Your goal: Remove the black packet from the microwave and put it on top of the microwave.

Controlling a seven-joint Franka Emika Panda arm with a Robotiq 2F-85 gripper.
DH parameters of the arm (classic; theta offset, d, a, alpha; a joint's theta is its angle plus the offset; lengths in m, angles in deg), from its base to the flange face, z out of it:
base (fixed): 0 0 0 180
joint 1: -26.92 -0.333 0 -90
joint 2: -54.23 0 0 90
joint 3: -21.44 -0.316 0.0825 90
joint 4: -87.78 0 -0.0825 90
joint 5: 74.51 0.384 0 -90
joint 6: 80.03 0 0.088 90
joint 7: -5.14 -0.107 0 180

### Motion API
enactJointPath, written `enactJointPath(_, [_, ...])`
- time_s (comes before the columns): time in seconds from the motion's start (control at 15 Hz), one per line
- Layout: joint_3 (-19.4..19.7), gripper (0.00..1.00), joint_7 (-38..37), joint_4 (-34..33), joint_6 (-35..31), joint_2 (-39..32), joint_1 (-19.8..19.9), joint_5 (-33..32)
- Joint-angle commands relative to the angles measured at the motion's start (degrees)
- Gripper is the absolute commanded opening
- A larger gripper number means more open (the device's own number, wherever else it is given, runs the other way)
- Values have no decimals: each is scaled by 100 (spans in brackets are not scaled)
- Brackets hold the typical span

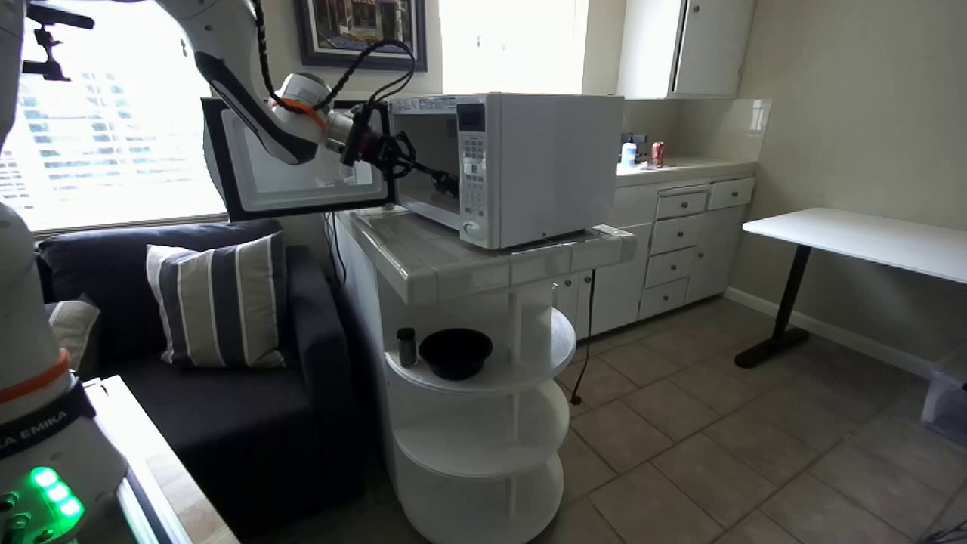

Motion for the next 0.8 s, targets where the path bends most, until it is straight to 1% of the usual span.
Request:
enactJointPath(0.0, [-55,0,154,477,438,671,-145,476])
enactJointPath(0.33, [-159,0,550,805,804,1292,-217,1002])
enactJointPath(0.73, [-174,0,1612,1220,667,2132,-182,2136])
